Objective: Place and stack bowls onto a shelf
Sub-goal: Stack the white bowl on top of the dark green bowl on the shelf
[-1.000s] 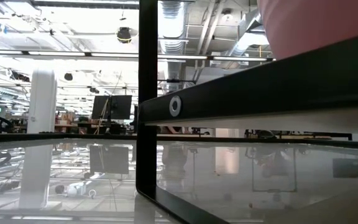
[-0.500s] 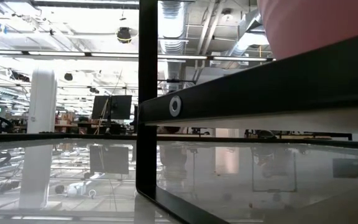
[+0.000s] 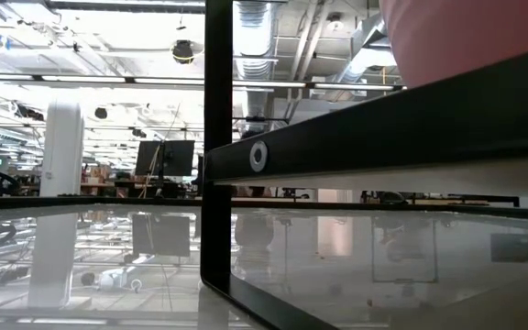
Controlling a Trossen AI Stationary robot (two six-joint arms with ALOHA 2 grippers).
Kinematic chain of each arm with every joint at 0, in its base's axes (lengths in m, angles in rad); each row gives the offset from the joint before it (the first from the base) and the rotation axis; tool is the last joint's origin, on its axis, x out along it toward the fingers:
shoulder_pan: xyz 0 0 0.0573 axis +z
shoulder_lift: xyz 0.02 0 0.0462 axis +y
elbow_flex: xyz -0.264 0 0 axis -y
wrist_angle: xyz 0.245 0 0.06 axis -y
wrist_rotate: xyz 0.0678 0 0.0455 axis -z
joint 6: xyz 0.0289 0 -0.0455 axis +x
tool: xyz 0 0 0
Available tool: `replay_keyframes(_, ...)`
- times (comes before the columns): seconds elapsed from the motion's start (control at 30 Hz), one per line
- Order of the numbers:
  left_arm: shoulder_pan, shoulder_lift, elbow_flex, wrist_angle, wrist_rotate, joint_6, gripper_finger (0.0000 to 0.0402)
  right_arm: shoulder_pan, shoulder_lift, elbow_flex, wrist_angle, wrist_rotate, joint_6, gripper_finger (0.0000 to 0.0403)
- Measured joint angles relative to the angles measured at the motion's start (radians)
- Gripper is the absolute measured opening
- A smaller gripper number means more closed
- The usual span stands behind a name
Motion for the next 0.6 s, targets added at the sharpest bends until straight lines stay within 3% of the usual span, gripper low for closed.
replay_keyframes(0.6, 0.0, 0.0, 0.0, -0.024, -0.009, -0.001, 0.0219, 0.027, 0.019, 0.005, -0.039, 0.029, 0.084, 0.0028)
